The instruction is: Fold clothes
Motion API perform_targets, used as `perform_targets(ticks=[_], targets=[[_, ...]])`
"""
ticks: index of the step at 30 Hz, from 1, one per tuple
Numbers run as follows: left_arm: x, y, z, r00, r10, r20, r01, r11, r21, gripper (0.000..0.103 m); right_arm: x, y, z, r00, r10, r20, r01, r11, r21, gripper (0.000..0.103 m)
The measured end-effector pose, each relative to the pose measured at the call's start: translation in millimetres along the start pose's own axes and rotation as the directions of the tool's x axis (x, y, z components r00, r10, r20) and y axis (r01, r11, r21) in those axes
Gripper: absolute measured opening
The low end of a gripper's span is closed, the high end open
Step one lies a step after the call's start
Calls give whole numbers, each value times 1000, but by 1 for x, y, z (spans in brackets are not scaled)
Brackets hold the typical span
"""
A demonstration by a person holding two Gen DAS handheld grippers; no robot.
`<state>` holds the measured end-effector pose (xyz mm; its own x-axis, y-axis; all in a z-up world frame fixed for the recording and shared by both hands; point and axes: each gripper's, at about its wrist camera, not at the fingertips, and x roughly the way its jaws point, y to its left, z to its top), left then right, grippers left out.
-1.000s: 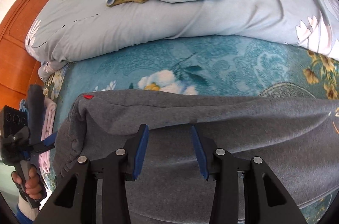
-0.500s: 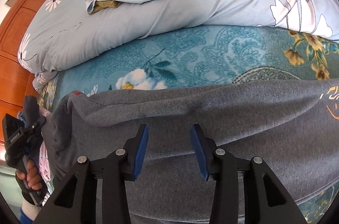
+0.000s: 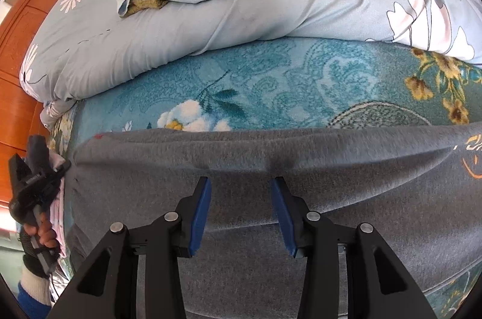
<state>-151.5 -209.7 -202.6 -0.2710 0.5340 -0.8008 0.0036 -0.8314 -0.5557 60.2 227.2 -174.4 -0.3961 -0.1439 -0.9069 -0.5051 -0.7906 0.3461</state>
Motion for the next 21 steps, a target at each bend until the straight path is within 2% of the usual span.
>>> perform_targets(ticks=[4,5,7,8,12,18,21], targets=[[1,-8,3,998,60,10,-60,997,56,4,0,5,0,1000,1,-2,-1,1000,-4,43],[1,-9,5,995,97,25,-98,993,58,0,0,6,0,1000,2,-2,-2,1000,-5,43],[-1,-3,10,986,157,49,-159,987,31,0,1,8,0,1000,2,-3,-2,1000,-8,43],[-5,3,13,989,144,36,-144,990,-8,0,1,9,1,1000,2,-4,-2,1000,-9,43],[-20,16,15,996,78,50,-76,996,-46,0,1,14,1,1000,4,-6,-4,1000,-13,43],[-31,18,5,1000,-9,-3,9,1000,-26,1,2,17,3,1000,16,-3,-16,1000,1,43],[-33,8,-2,1000,-13,-14,13,1000,4,2,-3,20,7,1000,19,9,-19,1000,-23,43]])
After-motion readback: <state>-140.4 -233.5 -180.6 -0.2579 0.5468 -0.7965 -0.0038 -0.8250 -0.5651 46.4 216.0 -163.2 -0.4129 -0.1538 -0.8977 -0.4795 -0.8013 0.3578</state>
